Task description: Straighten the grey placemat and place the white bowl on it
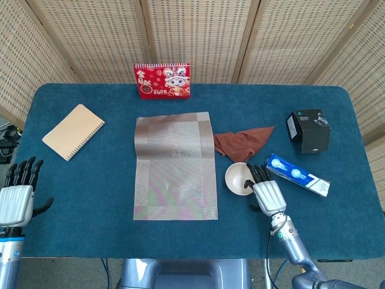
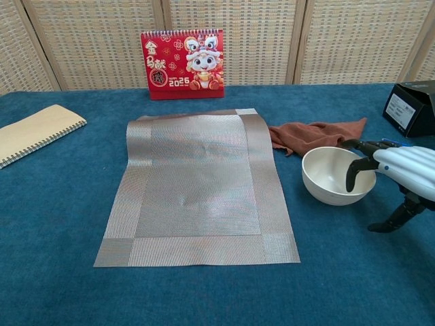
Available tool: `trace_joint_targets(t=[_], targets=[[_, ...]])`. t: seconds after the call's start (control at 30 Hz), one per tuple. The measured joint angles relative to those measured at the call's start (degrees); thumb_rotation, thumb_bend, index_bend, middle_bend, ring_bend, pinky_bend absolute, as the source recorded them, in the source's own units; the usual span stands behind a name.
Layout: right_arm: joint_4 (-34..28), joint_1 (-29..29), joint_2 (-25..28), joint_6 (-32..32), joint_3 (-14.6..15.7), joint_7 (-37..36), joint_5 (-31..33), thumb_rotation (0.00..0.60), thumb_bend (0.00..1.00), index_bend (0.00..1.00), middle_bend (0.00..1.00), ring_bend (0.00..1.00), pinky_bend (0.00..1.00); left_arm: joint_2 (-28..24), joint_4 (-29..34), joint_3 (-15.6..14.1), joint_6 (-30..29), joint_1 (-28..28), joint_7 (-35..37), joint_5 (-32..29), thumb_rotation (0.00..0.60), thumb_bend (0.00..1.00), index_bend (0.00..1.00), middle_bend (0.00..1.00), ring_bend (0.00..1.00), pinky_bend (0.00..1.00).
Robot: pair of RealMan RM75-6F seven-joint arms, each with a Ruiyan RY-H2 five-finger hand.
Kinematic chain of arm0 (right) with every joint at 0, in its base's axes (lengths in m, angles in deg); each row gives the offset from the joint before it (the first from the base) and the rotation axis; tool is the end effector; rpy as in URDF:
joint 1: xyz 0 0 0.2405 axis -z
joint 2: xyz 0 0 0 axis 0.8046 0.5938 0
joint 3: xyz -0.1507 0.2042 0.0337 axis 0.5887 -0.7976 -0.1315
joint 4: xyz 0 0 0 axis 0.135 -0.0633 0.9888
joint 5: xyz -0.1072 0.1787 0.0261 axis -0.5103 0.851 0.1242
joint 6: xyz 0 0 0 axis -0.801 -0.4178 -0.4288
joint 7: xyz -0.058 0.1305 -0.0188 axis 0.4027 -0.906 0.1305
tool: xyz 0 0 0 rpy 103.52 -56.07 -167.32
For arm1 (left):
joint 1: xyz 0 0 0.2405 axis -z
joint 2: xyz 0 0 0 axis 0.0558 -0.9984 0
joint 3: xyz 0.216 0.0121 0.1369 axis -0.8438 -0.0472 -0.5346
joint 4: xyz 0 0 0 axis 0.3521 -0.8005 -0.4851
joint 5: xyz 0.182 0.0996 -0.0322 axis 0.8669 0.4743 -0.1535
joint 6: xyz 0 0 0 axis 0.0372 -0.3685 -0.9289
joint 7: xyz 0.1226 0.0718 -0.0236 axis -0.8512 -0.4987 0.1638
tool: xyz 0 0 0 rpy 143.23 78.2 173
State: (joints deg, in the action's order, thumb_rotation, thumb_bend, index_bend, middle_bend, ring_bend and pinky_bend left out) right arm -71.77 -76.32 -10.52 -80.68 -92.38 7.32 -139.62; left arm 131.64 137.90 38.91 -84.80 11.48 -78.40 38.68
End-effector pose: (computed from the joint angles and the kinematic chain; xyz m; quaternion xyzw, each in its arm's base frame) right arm -0.2394 -0.2700 -0.0210 0.7052 -0.3880 0.3608 0.4711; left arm -0.3030 0.2016 0.1180 -0.5895 -0.3521 -0.3523 0.6360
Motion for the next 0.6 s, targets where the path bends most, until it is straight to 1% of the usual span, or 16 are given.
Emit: trace_joint_targets(t=[0.07,0.17,0.3,0.47,0.6], targets=[[1.1,-0.3,-0.7,0.4,0.0,-0.5,0.2,0.6,0.39,0.49,0.0,0.0,0.0,0.0,-0.1,0.0,0.2,0.0,0.0,0.0,0.6,0.19,0.05,0.0,0.0,0.0],[2.0,-0.8,-1.5,0.4,0.2,-1.1,0.1,0.6,0.44,0.51,0.0,0.0,0.0,0.1,-0.1,0.1,0.2,0.0,0.1,0.3,0.6,0.19,0.06,0.0,0.0,0.0],[2.2,-0.9,-1.9,0.2,0.3,-1.1,0.4,0.6,0.47,0.56,0.02,0.0,0.0,0.1,-0.1,0.3,0.2,-0.1,0.3,0.4,0.6,0.19,0.06,0.0,0.0,0.0],[2.2,-0.8,-2.1,-0.7,0.3,-1.2,0.1,0.6,0.48,0.66,0.08,0.0,0.0,0.2,-0.1,0.4,0.1,-0.2,0.4,0.5,0.6,0.19,0.06,0.0,0.0,0.0],[2.4,-0.7,-2.3,-2.0,0.4,-1.6,-0.6,0.6,0.48,0.67,0.09,0.0,0.0,0.3,-0.1,0.4,0.0,-0.3,0.4,0.8,0.6,0.19,0.06,0.0,0.0,0.0]])
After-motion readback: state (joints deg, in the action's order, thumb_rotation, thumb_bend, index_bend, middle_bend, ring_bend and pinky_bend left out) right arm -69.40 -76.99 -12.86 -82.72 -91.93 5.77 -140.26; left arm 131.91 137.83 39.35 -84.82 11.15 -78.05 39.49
